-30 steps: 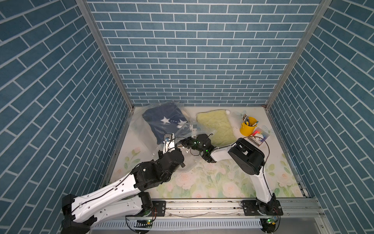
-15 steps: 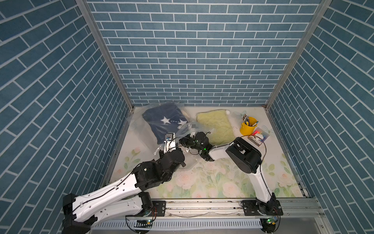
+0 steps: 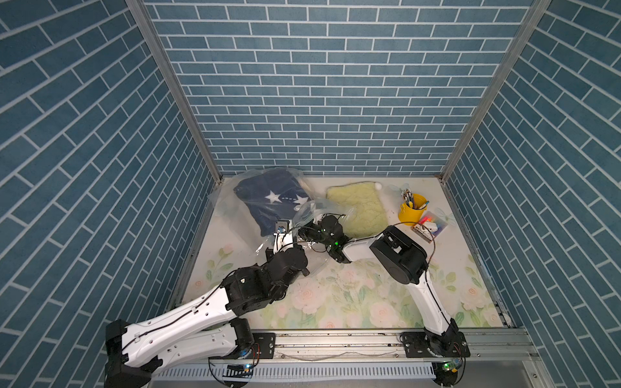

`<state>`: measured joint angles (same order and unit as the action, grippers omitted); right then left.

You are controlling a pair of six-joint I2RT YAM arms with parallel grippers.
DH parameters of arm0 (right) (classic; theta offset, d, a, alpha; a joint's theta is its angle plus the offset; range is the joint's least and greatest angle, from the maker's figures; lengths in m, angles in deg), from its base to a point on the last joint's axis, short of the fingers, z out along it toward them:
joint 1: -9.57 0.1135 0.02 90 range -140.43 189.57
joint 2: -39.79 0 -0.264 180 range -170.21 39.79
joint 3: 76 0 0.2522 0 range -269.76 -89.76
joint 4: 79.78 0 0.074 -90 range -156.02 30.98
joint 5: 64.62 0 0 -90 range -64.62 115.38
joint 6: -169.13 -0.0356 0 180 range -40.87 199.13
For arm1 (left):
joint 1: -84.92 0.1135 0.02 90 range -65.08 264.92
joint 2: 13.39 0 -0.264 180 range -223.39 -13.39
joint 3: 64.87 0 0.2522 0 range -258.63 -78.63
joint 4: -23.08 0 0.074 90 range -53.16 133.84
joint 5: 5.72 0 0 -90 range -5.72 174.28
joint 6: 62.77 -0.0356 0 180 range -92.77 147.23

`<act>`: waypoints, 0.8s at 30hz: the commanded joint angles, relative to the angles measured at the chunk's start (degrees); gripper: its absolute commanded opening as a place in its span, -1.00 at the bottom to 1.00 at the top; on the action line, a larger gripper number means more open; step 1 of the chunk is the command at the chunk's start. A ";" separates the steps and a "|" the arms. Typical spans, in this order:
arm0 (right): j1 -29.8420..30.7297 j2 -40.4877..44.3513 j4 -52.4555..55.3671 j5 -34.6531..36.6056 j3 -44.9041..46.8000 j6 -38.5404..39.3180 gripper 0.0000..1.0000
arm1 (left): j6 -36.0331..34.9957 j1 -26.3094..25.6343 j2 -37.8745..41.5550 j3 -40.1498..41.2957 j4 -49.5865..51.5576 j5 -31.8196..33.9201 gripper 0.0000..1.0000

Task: Take the blanket out of the vacuum bag
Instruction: Take out the blanket from the vacuum bag.

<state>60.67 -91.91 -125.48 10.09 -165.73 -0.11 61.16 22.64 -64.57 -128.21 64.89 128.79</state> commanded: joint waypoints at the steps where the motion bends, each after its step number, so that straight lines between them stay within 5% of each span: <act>1: -0.64 -1.86 1.14 0.17 -1.92 0.14 0.26 | -0.61 -0.12 -0.35 -0.08 -0.68 -0.06 -0.70; 11: -1.01 -3.66 2.79 1.03 -3.96 -0.14 0.21 | -0.74 -0.12 -0.34 0.60 -1.42 0.04 -0.78; 19: -0.99 -0.68 0.43 1.14 -3.00 3.58 -0.84 | -0.51 -0.19 0.39 1.51 -1.16 0.54 -0.96; 24: -0.99 1.92 -0.29 0.70 -2.10 5.08 -1.00 | -0.41 -0.18 0.47 1.33 -1.07 0.63 -0.97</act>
<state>60.18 -93.68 -123.79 10.51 -168.59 2.29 60.88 22.64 -64.65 -127.42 63.91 128.79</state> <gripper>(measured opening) 0.051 0.050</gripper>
